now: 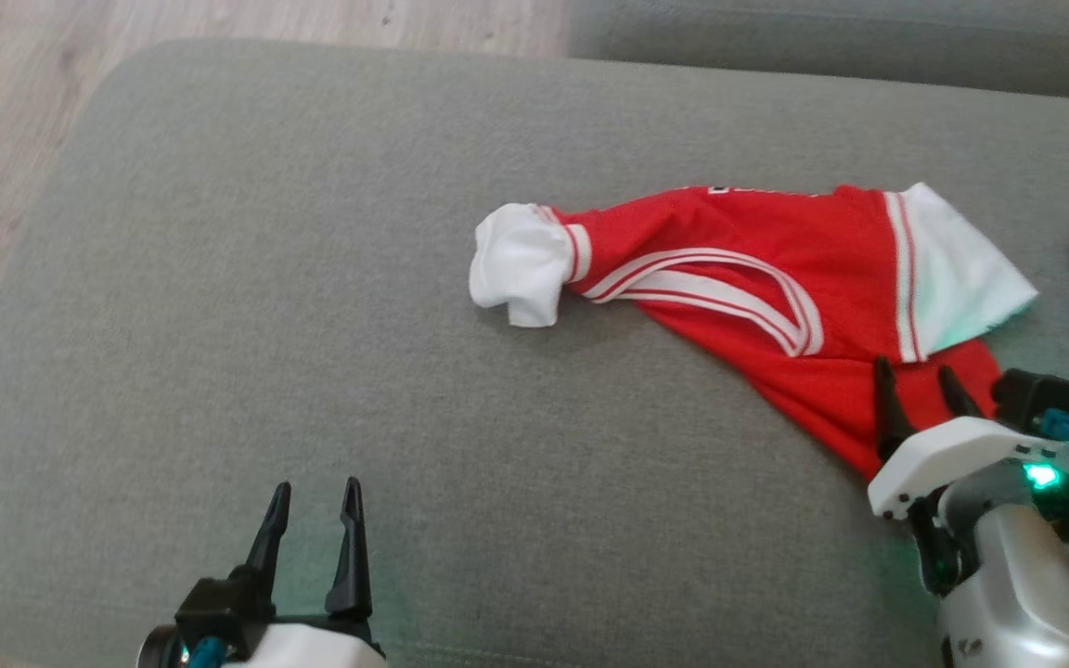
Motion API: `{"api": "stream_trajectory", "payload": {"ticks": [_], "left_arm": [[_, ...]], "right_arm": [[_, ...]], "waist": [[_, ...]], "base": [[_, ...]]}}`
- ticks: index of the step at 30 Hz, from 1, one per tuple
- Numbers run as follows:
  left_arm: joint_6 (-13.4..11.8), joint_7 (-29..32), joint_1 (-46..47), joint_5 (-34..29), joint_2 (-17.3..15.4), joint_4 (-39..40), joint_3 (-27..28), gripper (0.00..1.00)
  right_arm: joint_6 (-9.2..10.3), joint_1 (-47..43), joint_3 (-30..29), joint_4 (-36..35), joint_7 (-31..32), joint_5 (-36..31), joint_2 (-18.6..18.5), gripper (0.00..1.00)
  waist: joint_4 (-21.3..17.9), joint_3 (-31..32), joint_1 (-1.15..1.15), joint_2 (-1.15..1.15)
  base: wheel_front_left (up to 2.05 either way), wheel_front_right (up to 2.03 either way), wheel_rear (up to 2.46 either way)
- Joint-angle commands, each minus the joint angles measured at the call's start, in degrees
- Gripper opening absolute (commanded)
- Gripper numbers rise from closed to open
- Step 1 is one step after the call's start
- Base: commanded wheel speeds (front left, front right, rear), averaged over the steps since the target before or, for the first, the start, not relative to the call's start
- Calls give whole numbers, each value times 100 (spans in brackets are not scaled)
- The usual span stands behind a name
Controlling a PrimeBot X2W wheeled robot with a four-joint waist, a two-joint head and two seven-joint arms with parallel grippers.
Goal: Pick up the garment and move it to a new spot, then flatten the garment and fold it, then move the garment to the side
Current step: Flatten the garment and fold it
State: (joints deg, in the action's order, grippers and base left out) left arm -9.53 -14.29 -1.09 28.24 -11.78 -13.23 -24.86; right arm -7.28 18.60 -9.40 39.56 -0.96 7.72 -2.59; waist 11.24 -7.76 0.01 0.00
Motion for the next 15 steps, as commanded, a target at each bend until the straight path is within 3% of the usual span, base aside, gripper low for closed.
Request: {"api": "stream_trajectory", "payload": {"ticks": [1,15], "left_arm": [[6,-69,303,-46,8,119,187,100],[100,-70,363,-191,117,88,243,100]], "right_arm": [[-21,280,71,-63,-23,100,-29,100],[-21,1106,17,707,-503,240,-31,100]], "waist": [[88,-77,-1,0],[161,-219,-1,0]], "base": [[0,0,0],[0,0,0]]}}
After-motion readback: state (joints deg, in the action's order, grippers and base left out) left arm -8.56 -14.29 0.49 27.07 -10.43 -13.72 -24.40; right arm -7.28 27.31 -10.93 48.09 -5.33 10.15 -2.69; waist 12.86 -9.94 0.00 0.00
